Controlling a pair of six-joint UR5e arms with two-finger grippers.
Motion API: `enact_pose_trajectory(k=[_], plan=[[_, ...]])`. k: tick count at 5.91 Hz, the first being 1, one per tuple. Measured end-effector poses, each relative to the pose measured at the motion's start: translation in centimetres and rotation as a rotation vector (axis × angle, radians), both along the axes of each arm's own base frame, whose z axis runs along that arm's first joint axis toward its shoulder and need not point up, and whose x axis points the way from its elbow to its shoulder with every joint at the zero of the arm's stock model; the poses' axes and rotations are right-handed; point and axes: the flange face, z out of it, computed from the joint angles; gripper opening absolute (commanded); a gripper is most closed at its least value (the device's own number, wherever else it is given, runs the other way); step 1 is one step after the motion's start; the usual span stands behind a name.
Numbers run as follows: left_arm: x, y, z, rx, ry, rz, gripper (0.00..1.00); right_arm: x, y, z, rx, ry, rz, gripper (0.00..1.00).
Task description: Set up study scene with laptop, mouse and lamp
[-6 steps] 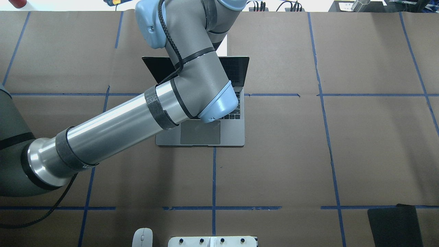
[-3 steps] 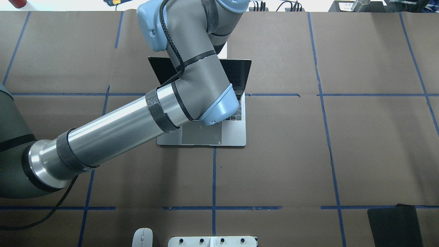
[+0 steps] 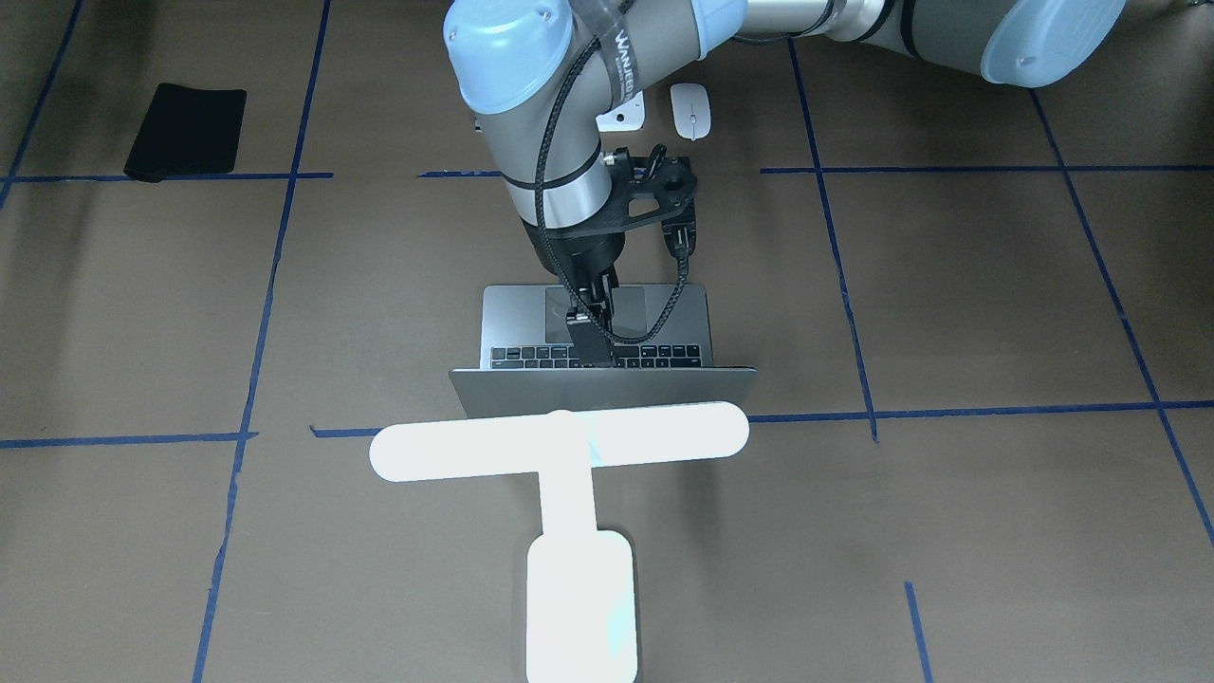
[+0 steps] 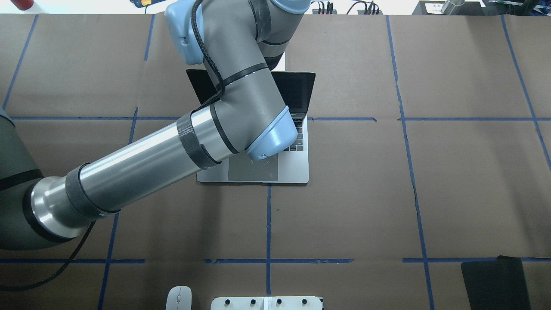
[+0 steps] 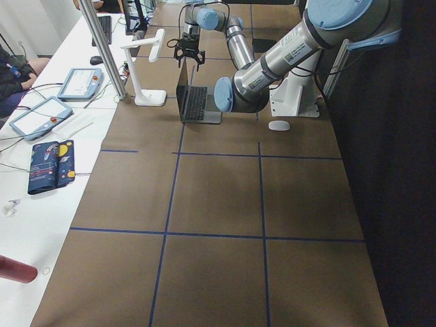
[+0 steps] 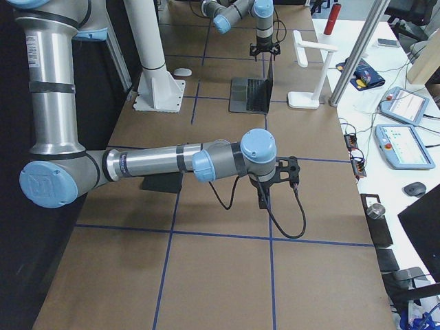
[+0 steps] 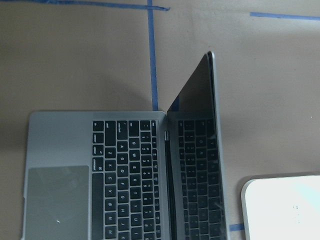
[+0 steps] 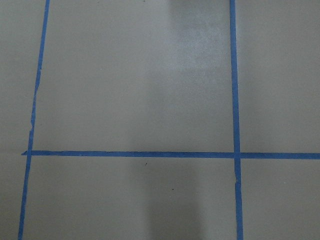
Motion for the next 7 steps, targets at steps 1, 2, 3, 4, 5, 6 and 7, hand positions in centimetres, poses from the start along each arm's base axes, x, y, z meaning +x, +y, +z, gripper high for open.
enact_pose_trajectory(k=[1, 2, 3, 4, 5, 6, 7], plan=[[-1.9, 2.0, 0.6, 0.042, 0.025, 0.087, 1.0, -0.7, 0.6, -0.5, -0.028, -0.009, 0.014, 1.0], [-4.4, 4.6, 1.8, 0.107, 0.065, 0.186, 1.0, -2.3, 1.8, -1.9, -0.062, -0.02, 0.026, 1.0], [-6.5, 8.1, 3.7, 0.184, 0.093, 0.296, 1.0, -4.8, 3.5, -3.6, -0.094, -0.012, 0.028, 1.0], [-8.1, 12.5, 6.0, 0.275, 0.109, 0.424, 1.0, -7.8, 5.8, -5.2, -0.126, 0.021, 0.026, 1.0], [-9.2, 16.6, 7.8, 0.354, 0.118, 0.545, 1.0, -10.1, 8.1, -6.2, -0.154, 0.046, 0.02, 1.0], [-9.6, 19.5, 9.0, 0.409, 0.122, 0.639, 1.0, -12.5, 10.4, -7.6, -0.185, 0.058, 0.015, 1.0], [-9.3, 21.2, 9.5, 0.444, 0.117, 0.69, 1.0, -15.6, 12.3, -8.8, -0.208, 0.07, 0.025, 1.0]])
